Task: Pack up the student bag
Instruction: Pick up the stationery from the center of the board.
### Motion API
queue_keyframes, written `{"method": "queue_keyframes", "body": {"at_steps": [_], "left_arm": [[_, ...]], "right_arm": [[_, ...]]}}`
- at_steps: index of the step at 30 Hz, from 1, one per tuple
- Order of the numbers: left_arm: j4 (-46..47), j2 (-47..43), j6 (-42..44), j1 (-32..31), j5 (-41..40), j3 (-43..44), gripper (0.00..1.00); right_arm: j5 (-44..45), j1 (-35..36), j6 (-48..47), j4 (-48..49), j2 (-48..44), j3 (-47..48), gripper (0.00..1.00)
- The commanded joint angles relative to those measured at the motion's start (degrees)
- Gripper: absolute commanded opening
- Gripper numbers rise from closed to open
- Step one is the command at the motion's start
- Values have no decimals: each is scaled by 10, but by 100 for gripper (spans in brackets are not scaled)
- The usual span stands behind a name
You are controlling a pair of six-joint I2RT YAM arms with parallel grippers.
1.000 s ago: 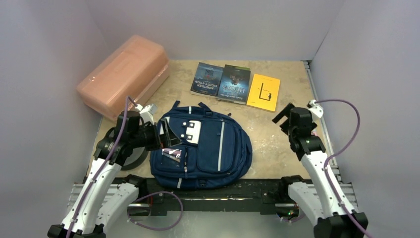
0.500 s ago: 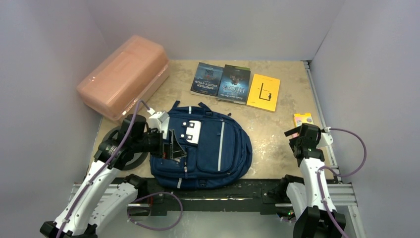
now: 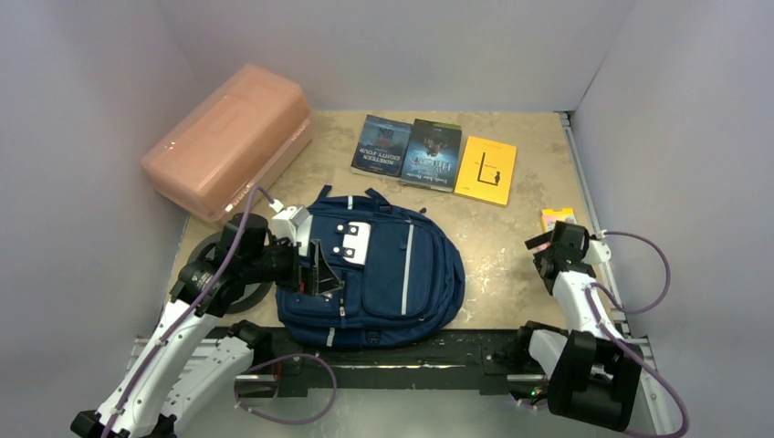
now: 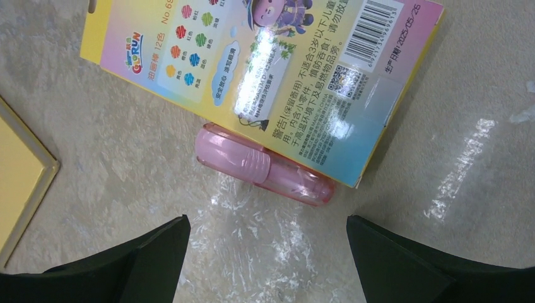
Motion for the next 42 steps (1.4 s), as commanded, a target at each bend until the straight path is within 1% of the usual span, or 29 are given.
{"method": "queue_keyframes", "body": {"at_steps": [1,3,4,7,10,13,16,20,21,24,27,30,32,36,42], "left_arm": [[8,1,7,-3,-12,17,100],[8,2,7,-3,-14,17,100],[10,3,6,-3,-16,16,100],[9,5,5,-3,-24,16,100],[9,8,2,-3,-33,16,100],[6,7,-1,-3,-42,16,100],[5,6,-3,-3,-50,16,100],[3,7,-5,-3,-57,16,100],[3,7,-5,-3,-58,17,100],[2,8,-5,-3,-59,17,100],[2,10,-4,-3,-58,18,100],[0,11,-4,-3,-61,18,100],[0,10,-5,-3,-64,18,100],[1,10,-5,-3,-64,18,100],[2,11,-4,-3,-59,17,100]], "right_arm": [[-16,-5,-36,83,42,10,99],[-29,-5,-70,120,75,15,98],[-50,-3,-86,138,92,18,95],[-90,9,-113,167,137,33,92],[-104,44,-128,168,159,57,91],[-110,112,-132,162,166,84,90],[-106,143,-146,126,176,123,88],[-56,141,-175,64,164,163,89],[-38,135,-189,59,161,168,91],[-30,92,-222,61,170,184,91],[4,80,-248,54,207,210,91],[28,72,-261,45,234,225,85],[19,60,-266,54,243,220,82],[3,58,-270,63,269,218,65],[5,57,-285,73,303,220,63]]}}
